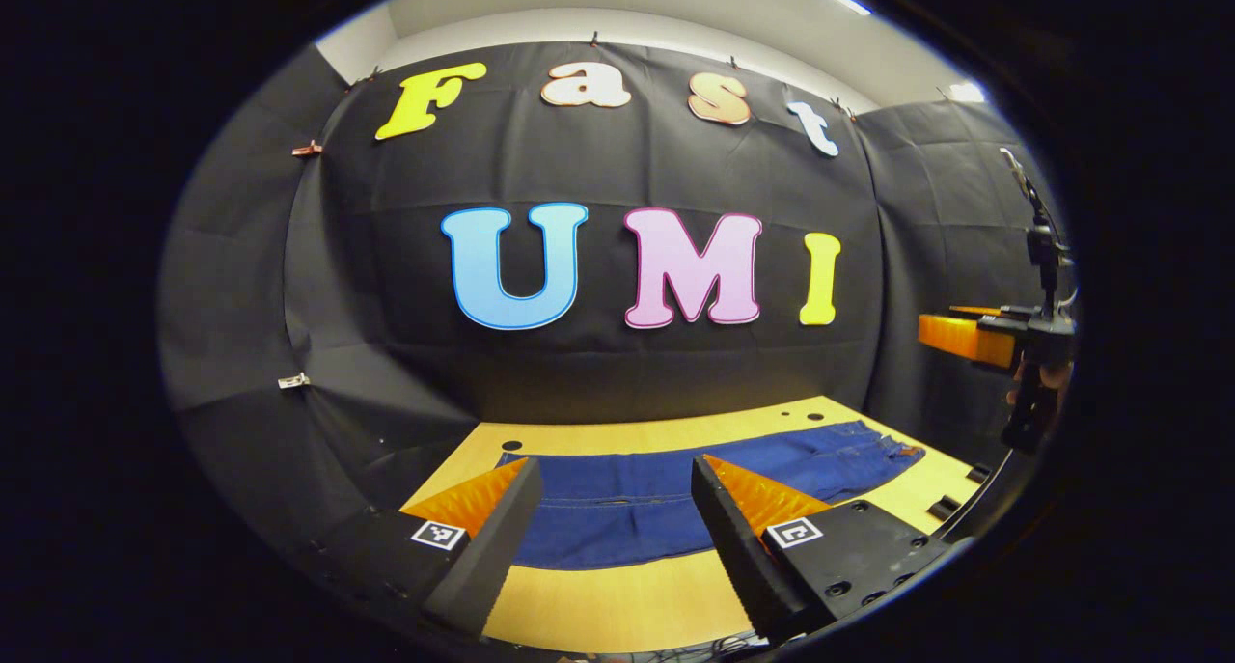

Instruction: Grasp the waist and the cuffs of the jeans and fold them to make the two legs overlap; first hold the waist and fold one-third of the jeans toward the cuffs, then hold the cuffs and fold the remaining one-third in the same direction to finish folding.

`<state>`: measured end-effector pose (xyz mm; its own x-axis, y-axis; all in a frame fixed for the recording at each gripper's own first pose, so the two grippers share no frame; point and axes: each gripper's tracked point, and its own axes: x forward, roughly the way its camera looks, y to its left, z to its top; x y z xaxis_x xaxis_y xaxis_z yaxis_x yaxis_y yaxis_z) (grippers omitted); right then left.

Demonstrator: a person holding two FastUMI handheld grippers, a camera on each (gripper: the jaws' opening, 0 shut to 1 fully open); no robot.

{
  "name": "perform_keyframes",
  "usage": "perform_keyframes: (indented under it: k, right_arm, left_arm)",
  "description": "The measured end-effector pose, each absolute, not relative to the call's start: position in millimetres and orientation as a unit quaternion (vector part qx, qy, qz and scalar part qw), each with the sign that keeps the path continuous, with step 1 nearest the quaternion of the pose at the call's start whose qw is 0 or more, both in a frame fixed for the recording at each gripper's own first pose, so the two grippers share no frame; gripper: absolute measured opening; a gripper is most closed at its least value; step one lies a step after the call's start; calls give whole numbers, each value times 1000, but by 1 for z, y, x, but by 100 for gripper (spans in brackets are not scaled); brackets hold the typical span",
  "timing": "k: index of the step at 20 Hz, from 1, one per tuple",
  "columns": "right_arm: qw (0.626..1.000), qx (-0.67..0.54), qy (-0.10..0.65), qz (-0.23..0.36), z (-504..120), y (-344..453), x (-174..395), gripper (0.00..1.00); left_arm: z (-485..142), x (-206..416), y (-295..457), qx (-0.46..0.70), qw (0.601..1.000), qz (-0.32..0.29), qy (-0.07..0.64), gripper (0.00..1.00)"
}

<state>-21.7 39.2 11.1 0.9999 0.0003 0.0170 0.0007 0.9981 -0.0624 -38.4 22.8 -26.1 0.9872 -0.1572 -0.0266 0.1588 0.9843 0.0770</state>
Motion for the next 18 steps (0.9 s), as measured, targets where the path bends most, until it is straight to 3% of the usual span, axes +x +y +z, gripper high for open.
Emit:
perform_keyframes:
  k: [9, 12, 18]
  right_arm:
    - [998, -50, 19, -21, -15, 14, 19, 97]
    - [997, -62, 30, -31, -32, 1, 33, 97]
    - [992, -100, 57, -46, -82, -24, 52, 98]
  left_arm:
    - [-128, 23, 133, 223, 969, -26, 102, 98]
    - [-180, 48, 180, 309, 937, -18, 161, 98]
    - [-238, 103, 227, 491, 840, -100, 210, 98]
